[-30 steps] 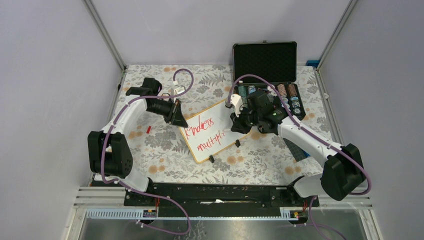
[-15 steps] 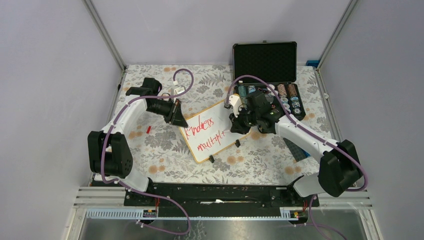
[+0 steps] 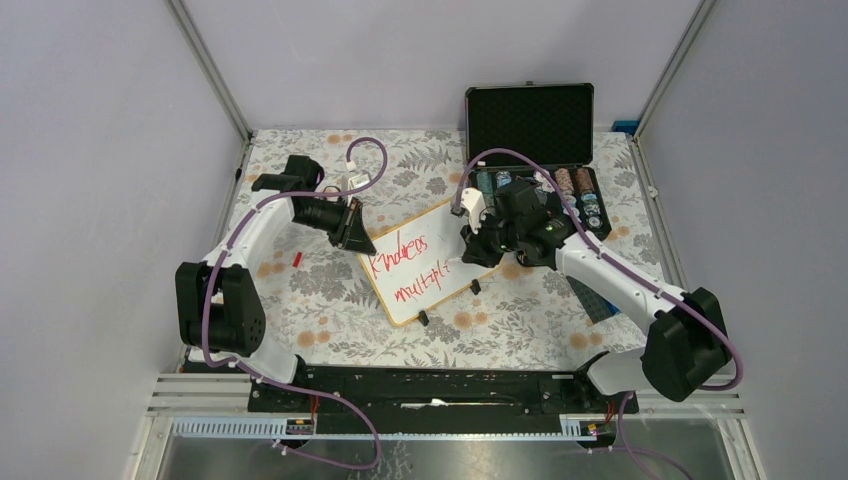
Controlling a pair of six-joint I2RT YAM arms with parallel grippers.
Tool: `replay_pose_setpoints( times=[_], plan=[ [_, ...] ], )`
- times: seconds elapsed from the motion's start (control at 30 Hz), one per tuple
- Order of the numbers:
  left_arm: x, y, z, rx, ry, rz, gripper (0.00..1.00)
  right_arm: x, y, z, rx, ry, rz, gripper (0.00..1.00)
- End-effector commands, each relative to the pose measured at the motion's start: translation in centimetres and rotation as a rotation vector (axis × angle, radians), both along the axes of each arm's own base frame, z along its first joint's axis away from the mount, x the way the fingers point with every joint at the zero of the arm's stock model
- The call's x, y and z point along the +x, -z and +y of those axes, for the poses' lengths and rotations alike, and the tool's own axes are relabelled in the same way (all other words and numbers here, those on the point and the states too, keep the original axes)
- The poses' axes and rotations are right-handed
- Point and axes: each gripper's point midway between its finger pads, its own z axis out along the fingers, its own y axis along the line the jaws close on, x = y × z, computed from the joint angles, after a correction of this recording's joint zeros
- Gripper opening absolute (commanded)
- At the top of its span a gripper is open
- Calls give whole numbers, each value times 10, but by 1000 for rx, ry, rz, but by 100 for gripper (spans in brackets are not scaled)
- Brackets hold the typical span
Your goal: Write a sentence on the whiteboard
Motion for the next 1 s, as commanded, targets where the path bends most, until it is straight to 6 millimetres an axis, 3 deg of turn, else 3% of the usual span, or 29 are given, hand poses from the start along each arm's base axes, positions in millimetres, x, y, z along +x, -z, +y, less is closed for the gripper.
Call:
replay_pose_setpoints(
  times=[0.0, 0.4, 0.97],
  plan=[
    [0, 19, 0, 76, 58, -52, 0, -2, -6, -4, 13, 3, -26, 0],
    [-1, 19, 1, 82, 56, -58, 0, 4, 10, -11, -32, 22, -26, 0],
    [-1, 21, 1, 87, 56, -54, 0, 18, 17, -14, -59, 45, -41, 0]
  ],
)
